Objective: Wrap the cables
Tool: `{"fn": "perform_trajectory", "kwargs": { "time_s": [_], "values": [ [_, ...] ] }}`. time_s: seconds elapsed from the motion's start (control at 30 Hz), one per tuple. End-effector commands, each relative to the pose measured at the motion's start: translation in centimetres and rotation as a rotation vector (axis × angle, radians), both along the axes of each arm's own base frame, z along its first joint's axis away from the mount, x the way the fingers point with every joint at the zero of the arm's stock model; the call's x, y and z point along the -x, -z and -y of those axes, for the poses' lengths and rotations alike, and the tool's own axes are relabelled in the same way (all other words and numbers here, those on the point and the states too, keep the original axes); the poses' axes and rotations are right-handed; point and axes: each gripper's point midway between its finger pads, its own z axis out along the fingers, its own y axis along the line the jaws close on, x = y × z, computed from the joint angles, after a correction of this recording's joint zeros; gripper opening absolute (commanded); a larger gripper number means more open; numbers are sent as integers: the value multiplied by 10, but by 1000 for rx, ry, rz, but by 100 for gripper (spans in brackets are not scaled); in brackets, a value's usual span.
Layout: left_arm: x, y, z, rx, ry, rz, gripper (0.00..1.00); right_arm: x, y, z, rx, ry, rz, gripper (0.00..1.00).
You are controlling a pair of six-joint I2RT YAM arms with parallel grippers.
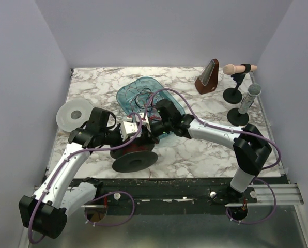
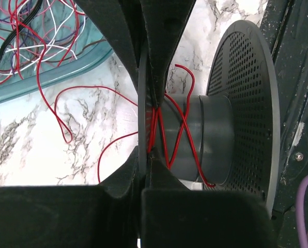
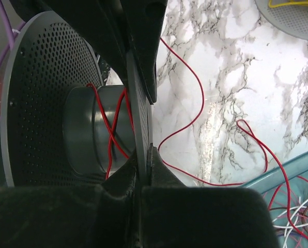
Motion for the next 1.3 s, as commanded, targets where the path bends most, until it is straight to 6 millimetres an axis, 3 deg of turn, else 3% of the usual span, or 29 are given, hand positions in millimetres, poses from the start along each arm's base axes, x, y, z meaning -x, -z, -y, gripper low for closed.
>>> {"fn": "perform_trajectory", "kwargs": {
  "time_s": [0.0,0.1,0.17,0.23,0.37,0.5,0.63,0.8,0.97,1.27],
  "values": [
    [9,0,-1,-8,-21,-54,0,-23,-50,-11,-134,89,34,14],
    [-9,-26,2,36,-123,-8,0,-36,-62,-6,-135,180,27,46],
    [-17,-43,3,62,-159,29,0,-41,-73,-1,-149,213,17,52],
    [-20,-56,3,77,-181,49,0,-44,-82,4,-163,231,14,56],
    [-27,-63,-5,62,-259,66,0,-45,-96,13,-187,252,33,60],
    [-53,-86,-20,75,-472,118,0,-52,-114,25,-217,325,50,65],
    [-75,-128,-36,127,-667,184,0,-58,-146,39,-292,438,79,70],
    [-81,-192,-44,258,-783,265,0,-43,-175,56,-409,454,105,74],
    [-76,-261,-47,383,-806,362,0,-42,-166,66,-405,502,118,75],
    [-64,-338,-61,516,-864,472,0,-50,-149,53,-396,488,112,77]
  ]
}}
